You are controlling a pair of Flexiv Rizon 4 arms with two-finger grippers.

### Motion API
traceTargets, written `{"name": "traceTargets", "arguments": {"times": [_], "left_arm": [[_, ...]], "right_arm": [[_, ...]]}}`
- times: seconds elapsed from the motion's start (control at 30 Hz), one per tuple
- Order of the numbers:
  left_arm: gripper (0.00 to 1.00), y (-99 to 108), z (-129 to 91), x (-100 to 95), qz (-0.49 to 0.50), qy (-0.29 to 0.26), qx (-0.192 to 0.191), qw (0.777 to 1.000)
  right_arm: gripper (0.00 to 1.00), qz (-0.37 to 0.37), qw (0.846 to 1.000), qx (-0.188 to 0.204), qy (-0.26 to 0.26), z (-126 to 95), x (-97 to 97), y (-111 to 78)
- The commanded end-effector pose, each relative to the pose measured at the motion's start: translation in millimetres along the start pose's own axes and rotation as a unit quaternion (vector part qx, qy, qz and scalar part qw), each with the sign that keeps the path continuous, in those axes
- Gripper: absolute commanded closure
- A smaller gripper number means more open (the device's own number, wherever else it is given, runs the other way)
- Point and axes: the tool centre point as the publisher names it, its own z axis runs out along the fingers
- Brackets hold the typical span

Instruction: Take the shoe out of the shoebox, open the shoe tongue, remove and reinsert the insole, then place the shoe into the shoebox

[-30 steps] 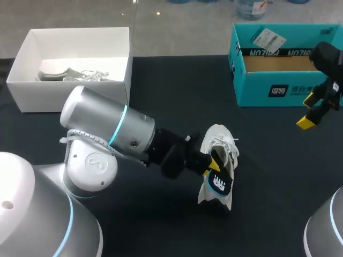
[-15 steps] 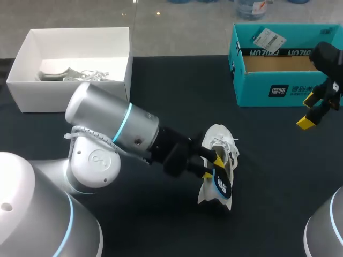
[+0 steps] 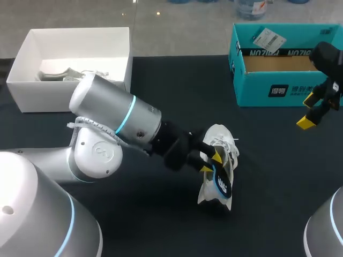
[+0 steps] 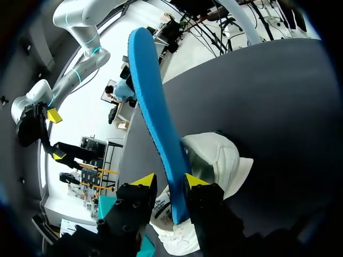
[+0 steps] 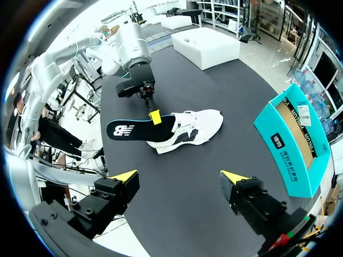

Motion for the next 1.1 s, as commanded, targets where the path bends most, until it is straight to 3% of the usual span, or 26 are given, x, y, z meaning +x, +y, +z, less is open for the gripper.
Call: {"name": "traceTargets", "arguments": {"times": [0.03, 0.2, 0.53, 1.1], "left_arm": [[0.7, 7.3, 9.7, -4.0, 0.002, 0.012, 0.0, 1.0], [1.0, 9.0, 12.4, -0.1, 0.001, 0.017, -0.001, 1.0], [1.0, -2.1, 4.6, 7.5, -0.005, 0.009, 0.001, 1.0], [1.0, -34.6, -13.2, -12.2, -0.028, -0.04, 0.011, 0.999]], "right_arm": [[0.0, 0.0, 1.0, 0.002, 0.001, 0.7, -1.7, 1.7], [0.0, 0.0, 1.0, 0.002, 0.001, 0.7, -1.7, 1.7], [0.0, 0.0, 1.0, 0.002, 0.001, 0.7, -1.7, 1.7], [0.0, 0.0, 1.0, 0.002, 0.001, 0.7, -1.7, 1.7]]}}
